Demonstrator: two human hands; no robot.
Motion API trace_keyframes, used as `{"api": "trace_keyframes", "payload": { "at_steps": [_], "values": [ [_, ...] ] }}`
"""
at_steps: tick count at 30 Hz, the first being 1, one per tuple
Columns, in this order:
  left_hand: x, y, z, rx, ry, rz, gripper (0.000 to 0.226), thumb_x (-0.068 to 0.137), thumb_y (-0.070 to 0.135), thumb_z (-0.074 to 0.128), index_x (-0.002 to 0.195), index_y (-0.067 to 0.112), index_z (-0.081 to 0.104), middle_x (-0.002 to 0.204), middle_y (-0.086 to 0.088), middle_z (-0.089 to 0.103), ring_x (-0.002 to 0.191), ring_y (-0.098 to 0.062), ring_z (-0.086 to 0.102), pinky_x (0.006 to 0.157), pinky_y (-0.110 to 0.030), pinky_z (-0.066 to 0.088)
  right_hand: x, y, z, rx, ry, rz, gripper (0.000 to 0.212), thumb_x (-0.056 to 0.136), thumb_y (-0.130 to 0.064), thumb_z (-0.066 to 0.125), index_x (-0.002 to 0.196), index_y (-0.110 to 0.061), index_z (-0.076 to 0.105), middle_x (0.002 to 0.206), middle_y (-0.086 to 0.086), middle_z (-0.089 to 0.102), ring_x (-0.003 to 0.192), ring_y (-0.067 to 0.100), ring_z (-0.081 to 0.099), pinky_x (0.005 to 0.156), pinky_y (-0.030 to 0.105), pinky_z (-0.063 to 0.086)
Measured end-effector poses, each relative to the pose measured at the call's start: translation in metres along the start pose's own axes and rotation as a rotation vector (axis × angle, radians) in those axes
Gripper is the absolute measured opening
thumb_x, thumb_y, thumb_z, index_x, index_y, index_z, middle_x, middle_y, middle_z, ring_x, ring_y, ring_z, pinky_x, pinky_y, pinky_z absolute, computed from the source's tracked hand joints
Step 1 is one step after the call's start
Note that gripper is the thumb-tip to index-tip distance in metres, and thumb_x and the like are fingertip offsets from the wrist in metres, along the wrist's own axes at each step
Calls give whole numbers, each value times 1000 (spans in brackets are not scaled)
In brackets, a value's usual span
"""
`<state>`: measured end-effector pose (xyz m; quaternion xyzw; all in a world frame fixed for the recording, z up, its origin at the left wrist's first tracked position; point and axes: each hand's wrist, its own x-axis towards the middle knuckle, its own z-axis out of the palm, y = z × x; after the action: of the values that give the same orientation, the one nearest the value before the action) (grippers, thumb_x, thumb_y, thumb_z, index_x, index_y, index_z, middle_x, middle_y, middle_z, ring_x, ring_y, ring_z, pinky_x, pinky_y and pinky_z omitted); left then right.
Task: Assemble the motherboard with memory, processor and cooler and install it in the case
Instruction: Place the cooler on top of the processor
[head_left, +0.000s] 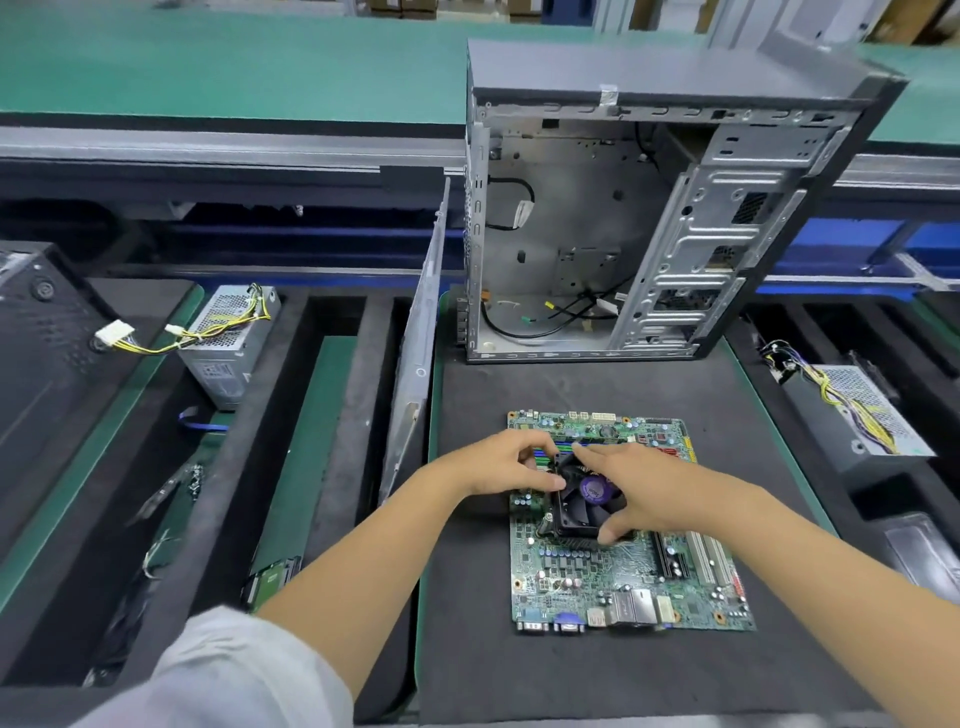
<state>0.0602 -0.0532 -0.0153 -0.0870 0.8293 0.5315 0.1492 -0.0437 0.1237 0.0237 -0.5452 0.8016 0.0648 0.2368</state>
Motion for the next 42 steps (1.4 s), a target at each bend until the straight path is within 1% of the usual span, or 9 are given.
{"api": "trace_keyframes", "payload": {
  "at_steps": [10,14,17,21,25,28,31,35,42],
  "values": [
    [-6,0,14,50,186,16,24,88,34,67,94,14,54,61,2,46,57,-13,39,56,-27,31,-3,-9,15,3,184,30,102,64,-51,78,147,-20,27,140,-4,42,118,18,38,100,30,37],
    [-3,2,20,15,367,-8,26,90,34,64,106,15,61,97,-4,45,92,-22,52,86,-31,44,-3,-11,10,68,172,51,98,59,-46,82,141,-26,32,131,-7,47,117,16,43,96,35,41],
    [-5,0,21,-170,483,-285,47,95,43,50,127,9,48,132,-12,39,122,-29,45,102,-38,40,-4,-8,11,0,161,65,97,61,-49,80,140,-27,29,135,-7,45,121,17,43,98,35,40],
    [-11,-4,24,-447,377,-507,70,96,50,44,146,5,27,117,-7,52,114,-26,50,103,-41,44,-6,-6,21,-75,195,78,105,66,-52,78,148,-25,18,149,-7,31,133,17,34,104,32,34],
    [-14,-1,26,-658,396,-521,73,96,46,50,150,8,18,150,-10,34,132,-25,40,108,-44,38,-17,-4,13,282,50,89,126,58,-67,75,151,-30,-1,153,-17,10,141,9,10,116,36,15],
    [-15,1,26,-782,374,-563,71,94,43,54,149,11,21,152,-12,30,135,-30,36,110,-50,34,-29,27,12,794,368,394,81,82,-54,64,144,-15,30,141,-7,40,124,11,42,92,26,40],
    [-12,4,30,-805,380,-601,68,95,44,53,149,14,24,153,-11,29,136,-33,35,110,-53,31,-34,62,34,703,302,914,42,97,-20,46,126,10,45,128,26,52,113,34,52,74,31,40],
    [-5,9,38,-742,405,-604,75,92,47,56,150,13,23,153,-9,29,138,-31,34,113,-48,29,-23,75,53,790,189,977,36,96,-10,43,127,9,46,118,22,53,100,32,51,92,42,48],
    [-10,8,48,-771,433,-608,122,64,65,74,152,8,11,158,-6,20,143,-29,23,113,-49,29,-22,71,45,872,143,934,56,100,-34,43,135,9,37,98,13,44,85,26,42,70,33,39]
  ]
}}
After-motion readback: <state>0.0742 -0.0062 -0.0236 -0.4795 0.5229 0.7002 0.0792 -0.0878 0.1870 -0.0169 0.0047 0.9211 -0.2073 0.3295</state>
